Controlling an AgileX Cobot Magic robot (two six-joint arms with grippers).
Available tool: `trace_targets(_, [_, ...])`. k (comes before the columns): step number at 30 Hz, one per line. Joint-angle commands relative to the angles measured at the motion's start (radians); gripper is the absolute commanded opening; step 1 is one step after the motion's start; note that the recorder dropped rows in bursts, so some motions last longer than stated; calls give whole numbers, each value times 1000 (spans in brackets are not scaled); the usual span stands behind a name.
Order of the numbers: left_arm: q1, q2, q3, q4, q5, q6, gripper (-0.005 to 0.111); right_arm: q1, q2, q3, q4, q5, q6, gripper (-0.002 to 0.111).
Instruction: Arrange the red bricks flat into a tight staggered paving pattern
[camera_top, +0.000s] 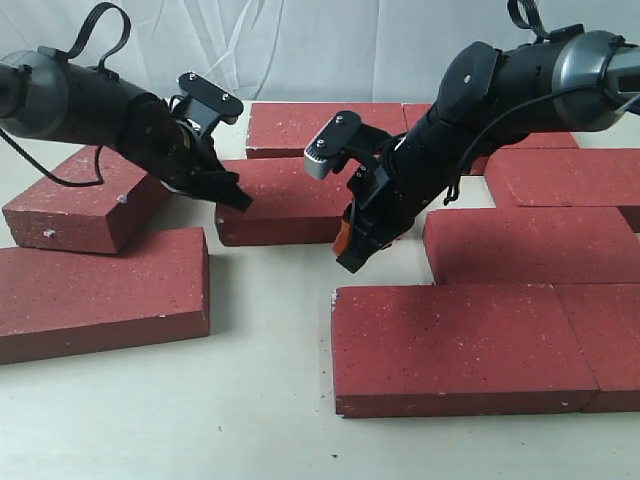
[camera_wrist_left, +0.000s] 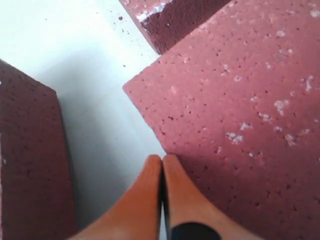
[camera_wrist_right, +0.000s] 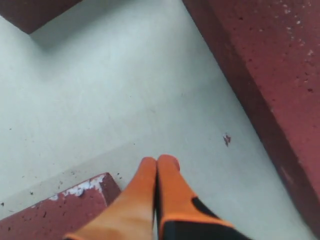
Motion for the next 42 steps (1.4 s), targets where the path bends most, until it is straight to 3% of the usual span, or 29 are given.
trace_targets(1, [-5,15,-4,-12,-56,-1,0,1,14,-5,-6,1,-24,-1])
trace_targets(10, [-53,16,-4,-34,-72,17,0,1,47,-5,-47,-79,-44,-1])
trace_targets(24, [-32,-47,-4,1,59,19,0,1,50,-5,-80,-262,38,-1])
trace_targets(29, [-4,-47,-4,4,106,19,0,1,17,-5,-70,-194,66,-1])
trace_targets(35, [-4,-47,-4,-32,110,19,0,1,-52,-5,-111,32,66,-1])
trace_targets(42, [-5,-6,-4,-37,77,37,0,1,33,-5,-201,-65,89,-1])
